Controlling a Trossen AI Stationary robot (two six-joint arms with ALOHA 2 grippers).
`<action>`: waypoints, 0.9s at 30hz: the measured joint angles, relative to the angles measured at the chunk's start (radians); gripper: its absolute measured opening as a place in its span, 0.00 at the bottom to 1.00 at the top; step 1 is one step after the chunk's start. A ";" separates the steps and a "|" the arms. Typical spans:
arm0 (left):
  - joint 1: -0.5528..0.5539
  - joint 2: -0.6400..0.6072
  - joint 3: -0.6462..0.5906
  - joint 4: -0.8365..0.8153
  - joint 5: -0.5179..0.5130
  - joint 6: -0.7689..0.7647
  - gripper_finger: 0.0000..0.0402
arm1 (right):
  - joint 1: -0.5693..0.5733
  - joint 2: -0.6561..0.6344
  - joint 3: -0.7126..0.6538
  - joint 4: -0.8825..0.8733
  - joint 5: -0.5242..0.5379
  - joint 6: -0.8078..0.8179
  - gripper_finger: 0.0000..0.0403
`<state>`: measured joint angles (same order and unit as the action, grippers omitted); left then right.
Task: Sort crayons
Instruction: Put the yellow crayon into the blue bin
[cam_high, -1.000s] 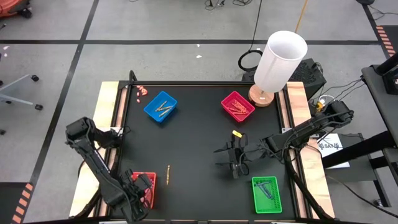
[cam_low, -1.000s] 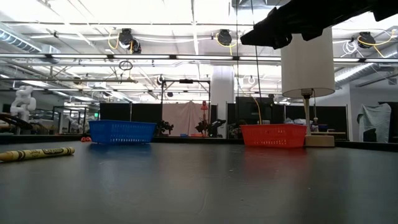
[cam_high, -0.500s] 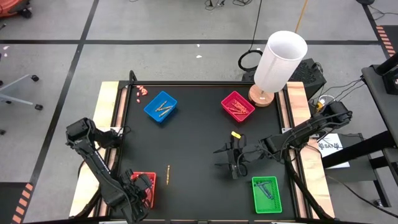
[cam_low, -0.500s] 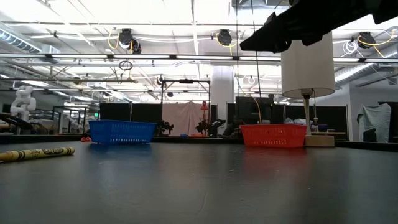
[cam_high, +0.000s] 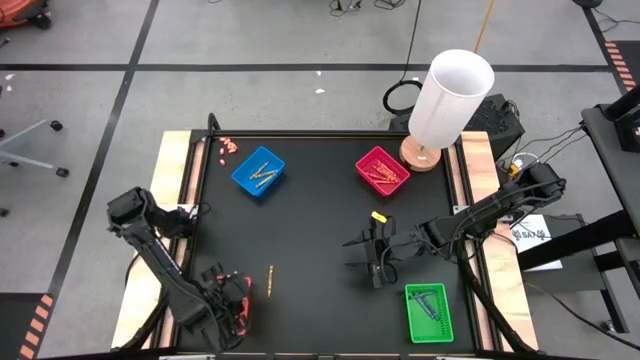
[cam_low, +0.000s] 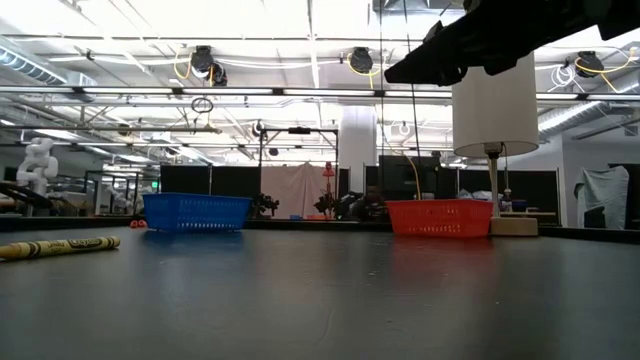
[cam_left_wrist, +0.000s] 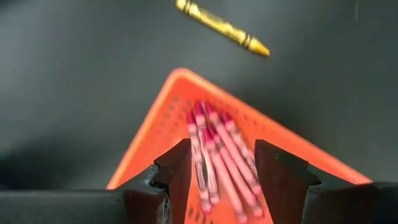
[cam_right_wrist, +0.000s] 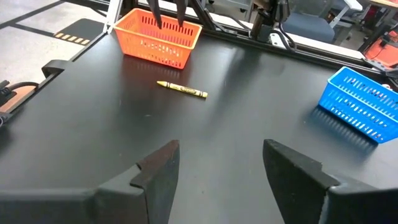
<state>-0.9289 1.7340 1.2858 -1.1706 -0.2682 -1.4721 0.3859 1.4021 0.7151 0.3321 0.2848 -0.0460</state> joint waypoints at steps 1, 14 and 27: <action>0.007 0.000 0.000 0.000 -0.012 0.014 0.42 | 0.000 0.000 0.000 0.000 0.000 0.000 0.53; 0.121 0.000 0.000 0.006 -0.266 0.242 0.42 | 0.000 0.000 0.000 -0.004 0.000 0.000 0.53; 0.250 0.000 0.000 0.058 -0.266 0.721 0.42 | 0.003 -0.003 0.000 -0.044 0.001 0.034 0.53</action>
<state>-0.6787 1.7336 1.2858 -1.1126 -0.5345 -0.7507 0.3885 1.3992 0.7151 0.2881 0.2855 -0.0116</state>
